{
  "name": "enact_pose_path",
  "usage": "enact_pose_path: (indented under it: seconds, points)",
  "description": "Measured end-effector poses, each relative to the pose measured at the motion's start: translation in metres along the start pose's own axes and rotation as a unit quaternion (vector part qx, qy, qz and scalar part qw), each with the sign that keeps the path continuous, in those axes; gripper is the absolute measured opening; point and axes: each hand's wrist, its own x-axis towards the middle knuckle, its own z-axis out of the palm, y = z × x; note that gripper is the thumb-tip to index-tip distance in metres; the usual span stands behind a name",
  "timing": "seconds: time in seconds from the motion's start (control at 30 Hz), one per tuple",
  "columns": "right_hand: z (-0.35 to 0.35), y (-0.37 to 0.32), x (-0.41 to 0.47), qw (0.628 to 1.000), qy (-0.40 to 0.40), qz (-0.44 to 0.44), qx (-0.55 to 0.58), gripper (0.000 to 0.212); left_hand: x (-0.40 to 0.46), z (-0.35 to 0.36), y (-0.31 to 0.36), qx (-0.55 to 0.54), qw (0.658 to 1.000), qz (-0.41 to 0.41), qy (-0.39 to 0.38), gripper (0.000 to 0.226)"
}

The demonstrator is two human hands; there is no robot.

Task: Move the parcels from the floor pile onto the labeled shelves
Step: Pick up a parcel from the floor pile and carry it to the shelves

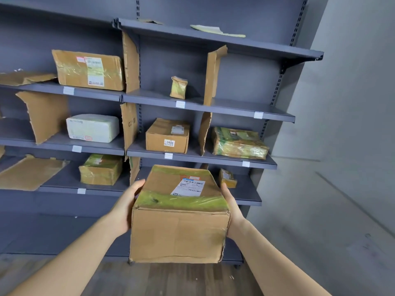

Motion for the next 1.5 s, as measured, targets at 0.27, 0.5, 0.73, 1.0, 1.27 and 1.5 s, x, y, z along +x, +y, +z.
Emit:
enact_pose_path:
  seconds: [0.27, 0.5, 0.73, 1.0, 1.27, 1.5]
  points:
    - [0.054, 0.011, 0.019, 0.996, 0.002, -0.012, -0.083, 0.07, 0.012, -0.051, 0.021, -0.009, 1.0, 0.004, 0.03, 0.046]
    - [0.114, 0.054, 0.058, 0.992, -0.007, 0.03, -0.125, 0.072, 0.015, -0.127, 0.022, -0.035, 0.997, 0.0, 0.072, 0.047]
    - [0.197, 0.073, 0.109, 0.985, -0.066, 0.046, -0.153, 0.065, 0.017, -0.207, 0.044, -0.099, 0.985, 0.023, 0.142, 0.047]
    - [0.3, 0.128, 0.193, 0.967, -0.137, 0.099, -0.192, 0.064, 0.024, -0.314, 0.06, -0.152, 0.954, 0.047, 0.253, 0.048]
    - [0.414, 0.145, 0.275, 0.948, -0.218, 0.12, -0.2, 0.053, 0.045, -0.391, 0.114, -0.166, 0.919, 0.116, 0.338, 0.042]
    - [0.504, 0.168, 0.308, 0.925, -0.264, 0.131, -0.239, 0.041, 0.042, -0.456, 0.139, -0.176, 0.896, 0.152, 0.378, 0.042]
